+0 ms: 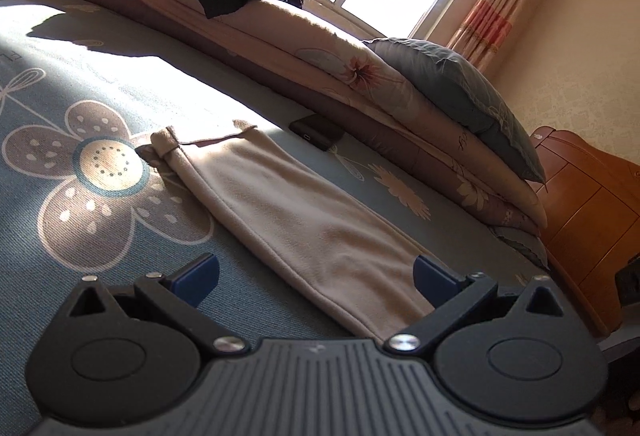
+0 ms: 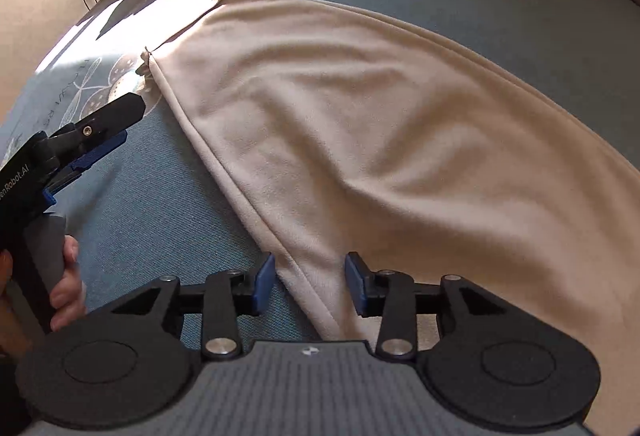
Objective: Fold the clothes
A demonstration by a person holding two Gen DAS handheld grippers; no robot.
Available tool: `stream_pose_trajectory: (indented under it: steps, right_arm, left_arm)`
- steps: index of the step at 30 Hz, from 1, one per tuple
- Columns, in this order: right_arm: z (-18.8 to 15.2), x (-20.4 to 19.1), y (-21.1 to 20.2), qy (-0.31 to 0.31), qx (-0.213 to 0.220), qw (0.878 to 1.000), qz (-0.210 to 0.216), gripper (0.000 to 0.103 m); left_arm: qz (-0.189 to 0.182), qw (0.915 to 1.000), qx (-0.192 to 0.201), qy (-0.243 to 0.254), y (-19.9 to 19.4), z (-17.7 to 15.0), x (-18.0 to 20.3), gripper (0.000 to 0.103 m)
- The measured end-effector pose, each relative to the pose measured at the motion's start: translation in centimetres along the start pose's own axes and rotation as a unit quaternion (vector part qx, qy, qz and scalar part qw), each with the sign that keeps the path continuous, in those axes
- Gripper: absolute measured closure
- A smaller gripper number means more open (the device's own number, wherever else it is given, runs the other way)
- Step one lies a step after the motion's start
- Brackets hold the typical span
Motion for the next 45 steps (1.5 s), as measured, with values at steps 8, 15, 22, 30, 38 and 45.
stream_pose_trajectory:
  steps: [8,15,22,30,38,45]
  right_arm:
    - [-1.1,5.1,-5.1,0.068,0.081,0.994,-0.034,0.061]
    - [-2.1,9.3,-8.5,0.049,0.121,0.988,-0.088,0.061]
    - [4.2,10.2,-5.0,0.018,0.144,0.988,-0.051,0.061]
    - [7.7,9.2,3.1,-0.106,0.087,0.986,-0.093,0.059]
    - [10.7,12.4,3.0,-0.065,0.106,0.985,-0.12,0.056]
    - [6.4,12.3,-1.7,-0.016,0.079,0.997,-0.014,0.055]
  left_arm:
    - [-0.09,0.9873,-0.043,0.123,1.2,-3.0,6.0,0.001]
    - [-0.138,0.9336,-0.165,0.287,2.4,-6.7,12.7,0.001]
    - [-0.152,0.8646,-0.294,0.378,5.1,-10.5,14.2,0.001]
    - [-0.132,0.8445,-0.319,0.409,4.7,-12.5,12.4,0.001]
    - [-0.139,0.8385,-0.327,0.414,4.3,-12.1,14.3,0.001]
    - [-0.187,0.8181,-0.359,0.408,4.4,-14.3,16.0,0.001]
Point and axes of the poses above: each gripper's, at about its wrist camera, not at the fingertips, and y roughly the way its jaws point, x to its right, z to its top, the point moved 8 cm from there along y, roughly the way its jaws point, and after that the axes turned 7 degrees about -y, right-handed, at the moved point
